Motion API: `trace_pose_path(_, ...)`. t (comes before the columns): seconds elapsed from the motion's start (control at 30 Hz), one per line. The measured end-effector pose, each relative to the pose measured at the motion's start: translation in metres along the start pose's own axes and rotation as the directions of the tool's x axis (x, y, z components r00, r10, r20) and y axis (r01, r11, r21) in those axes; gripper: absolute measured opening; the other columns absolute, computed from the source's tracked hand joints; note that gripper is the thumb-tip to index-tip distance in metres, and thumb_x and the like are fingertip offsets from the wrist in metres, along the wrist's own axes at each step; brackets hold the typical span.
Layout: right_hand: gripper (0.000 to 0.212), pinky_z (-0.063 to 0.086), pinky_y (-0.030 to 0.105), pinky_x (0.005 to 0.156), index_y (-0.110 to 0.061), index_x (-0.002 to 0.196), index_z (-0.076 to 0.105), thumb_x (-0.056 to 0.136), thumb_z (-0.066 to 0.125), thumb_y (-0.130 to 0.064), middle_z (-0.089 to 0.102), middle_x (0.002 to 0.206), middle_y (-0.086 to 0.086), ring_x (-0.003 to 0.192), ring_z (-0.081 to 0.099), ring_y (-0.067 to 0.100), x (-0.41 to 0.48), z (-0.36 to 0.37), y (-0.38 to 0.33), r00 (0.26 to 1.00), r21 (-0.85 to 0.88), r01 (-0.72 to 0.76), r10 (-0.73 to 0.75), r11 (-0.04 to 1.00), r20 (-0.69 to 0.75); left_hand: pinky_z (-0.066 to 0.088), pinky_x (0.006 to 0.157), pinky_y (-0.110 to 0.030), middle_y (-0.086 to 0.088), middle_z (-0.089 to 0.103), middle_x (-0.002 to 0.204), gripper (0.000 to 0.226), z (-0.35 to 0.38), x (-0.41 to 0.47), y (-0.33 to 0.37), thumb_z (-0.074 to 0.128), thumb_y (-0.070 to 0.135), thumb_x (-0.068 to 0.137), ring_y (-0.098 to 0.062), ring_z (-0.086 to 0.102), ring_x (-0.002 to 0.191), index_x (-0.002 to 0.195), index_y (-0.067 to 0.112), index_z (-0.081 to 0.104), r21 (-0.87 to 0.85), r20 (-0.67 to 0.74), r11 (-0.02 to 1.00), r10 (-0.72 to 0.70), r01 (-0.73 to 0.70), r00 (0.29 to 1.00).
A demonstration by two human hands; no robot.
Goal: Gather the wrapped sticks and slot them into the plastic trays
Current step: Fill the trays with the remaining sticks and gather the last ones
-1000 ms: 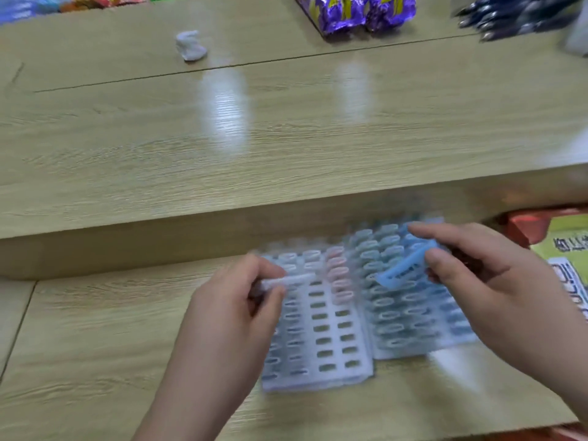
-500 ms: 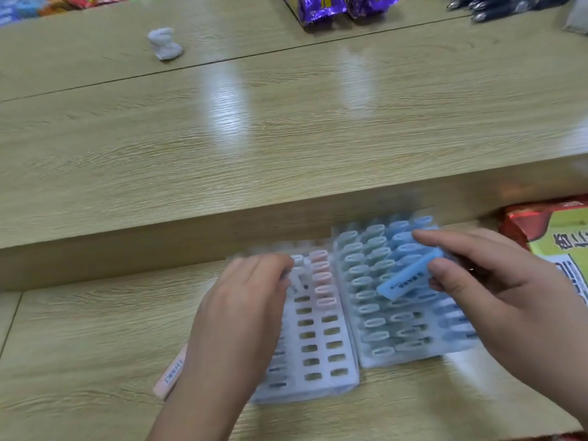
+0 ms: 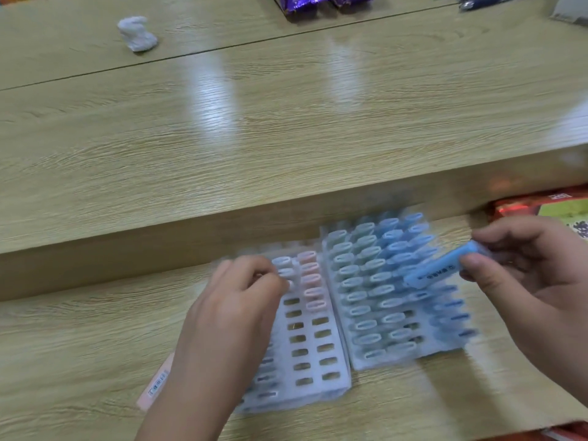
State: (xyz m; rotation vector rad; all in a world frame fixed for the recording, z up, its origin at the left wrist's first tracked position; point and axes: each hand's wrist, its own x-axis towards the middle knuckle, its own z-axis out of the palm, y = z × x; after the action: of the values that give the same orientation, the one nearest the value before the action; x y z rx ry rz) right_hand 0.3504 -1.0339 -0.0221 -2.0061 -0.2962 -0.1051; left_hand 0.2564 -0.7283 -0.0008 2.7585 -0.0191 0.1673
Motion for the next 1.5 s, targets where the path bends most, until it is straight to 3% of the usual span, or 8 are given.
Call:
trace_pose_path(0.1, 0.029, 0.053, 0.017, 0.076, -0.039, 0.113, 0.061, 0.088, 0.067, -0.053, 0.067, 0.106, -0.014, 0.088, 0.069, 0.01, -0.004, -0.008, 0.003, 0.999, -0.064, 0.046, -0.045, 0.997, 0.01, 0.051, 0.056, -0.043, -0.002, 0.06, 0.103, 0.024, 0.001, -0.001, -0.001, 0.082, 0.006, 0.076, -0.027, 0.055, 0.088, 0.097, 0.015, 0.074, -0.012, -0.017, 1.0, -0.01, 0.009, 1.0)
trace_pose_path(0.2, 0.021, 0.049, 0.013, 0.078, -0.044, 0.113, 0.059, 0.093, 0.063, -0.049, 0.065, 0.107, -0.021, 0.092, 0.067, 0.007, -0.007, -0.013, -0.008, 0.993, -0.109, 0.119, -0.117, 0.987, 0.022, 0.05, 0.061, -0.041, -0.001, 0.06, 0.101, 0.012, 0.004, -0.003, -0.001, 0.068, 0.018, 0.091, -0.023, 0.054, 0.089, 0.098, 0.015, 0.077, -0.03, -0.098, 0.999, 0.011, -0.014, 0.995)
trace_pose_path(0.37, 0.014, 0.048, 0.011, 0.078, -0.042, 0.108, 0.059, 0.094, 0.059, -0.041, 0.064, 0.105, -0.021, 0.092, 0.066, 0.006, -0.022, -0.017, -0.029, 0.977, -0.145, 0.197, -0.181, 0.97, 0.113, 0.039, 0.078, -0.03, -0.007, 0.062, 0.104, 0.029, 0.016, -0.009, 0.003, 0.053, 0.025, 0.094, -0.028, 0.055, 0.087, 0.102, 0.007, 0.075, 0.002, -0.157, 1.0, 0.008, -0.008, 0.988)
trace_pose_path(0.57, 0.019, 0.049, 0.029, 0.08, -0.017, 0.093, 0.073, 0.087, 0.063, -0.031, 0.067, 0.093, -0.012, 0.094, 0.062, 0.014, -0.03, 0.002, -0.016, 0.957, -0.319, 0.268, -0.213, 0.909, 0.198, 0.034, 0.085, -0.026, -0.006, 0.059, 0.108, 0.03, 0.023, -0.011, 0.004, 0.053, 0.025, 0.092, -0.026, 0.053, 0.092, 0.106, 0.008, 0.074, -0.022, -0.179, 1.0, -0.022, 0.019, 0.984)
trace_pose_path(0.97, 0.02, 0.049, 0.036, 0.077, -0.011, 0.09, 0.076, 0.087, 0.064, -0.027, 0.068, 0.095, -0.016, 0.09, 0.059, 0.022, -0.024, 0.006, -0.007, 0.928, -0.344, 0.363, -0.303, 0.866, 0.219, 0.041, 0.086, -0.037, -0.007, 0.062, 0.109, 0.027, 0.023, -0.016, -0.001, 0.056, 0.021, 0.092, -0.027, 0.052, 0.097, 0.106, 0.01, 0.076, -0.008, -0.232, 1.0, -0.025, 0.024, 0.972)
trace_pose_path(1.13, 0.023, 0.049, 0.036, 0.077, -0.011, 0.088, 0.077, 0.091, 0.061, -0.027, 0.07, 0.093, -0.014, 0.091, 0.057, 0.019, -0.021, 0.008, -0.01, 0.877, -0.365, 0.466, -0.365, 0.806, 0.313, 0.041, 0.092, -0.043, -0.006, 0.062, 0.116, 0.028, 0.023, -0.021, -0.007, 0.054, 0.025, 0.093, -0.032, 0.054, 0.106, 0.108, 0.014, 0.075, -0.018, -0.228, 0.998, -0.06, 0.058, 0.972)
trace_pose_path(1.4, 0.03, 0.047, 0.044, 0.085, -0.017, 0.105, 0.078, 0.098, 0.054, -0.033, 0.07, 0.107, -0.002, 0.096, 0.058, 0.031, -0.023, 0.0, -0.016, 0.821, -0.542, 0.568, -0.381, 0.62, 0.424, 0.039, 0.102, -0.034, -0.003, 0.059, 0.129, 0.025, 0.016, -0.034, -0.015, 0.055, 0.021, 0.093, -0.025, 0.052, 0.119, 0.109, 0.015, 0.073, -0.135, -0.185, 0.989, -0.087, 0.063, 0.979)
trace_pose_path(1.5, 0.035, 0.046, 0.048, 0.089, -0.013, 0.104, 0.078, 0.099, 0.05, -0.033, 0.068, 0.109, 0.004, 0.096, 0.06, 0.035, -0.029, 0.013, -0.025, 0.857, -0.537, 0.515, -0.375, 0.668, 0.354, 0.039, 0.103, -0.03, -0.002, 0.058, 0.129, 0.025, 0.008, -0.049, -0.022, 0.056, 0.019, 0.094, -0.021, 0.052, 0.121, 0.113, 0.015, 0.072, -0.197, -0.199, 0.975, -0.142, 0.102, 0.97)
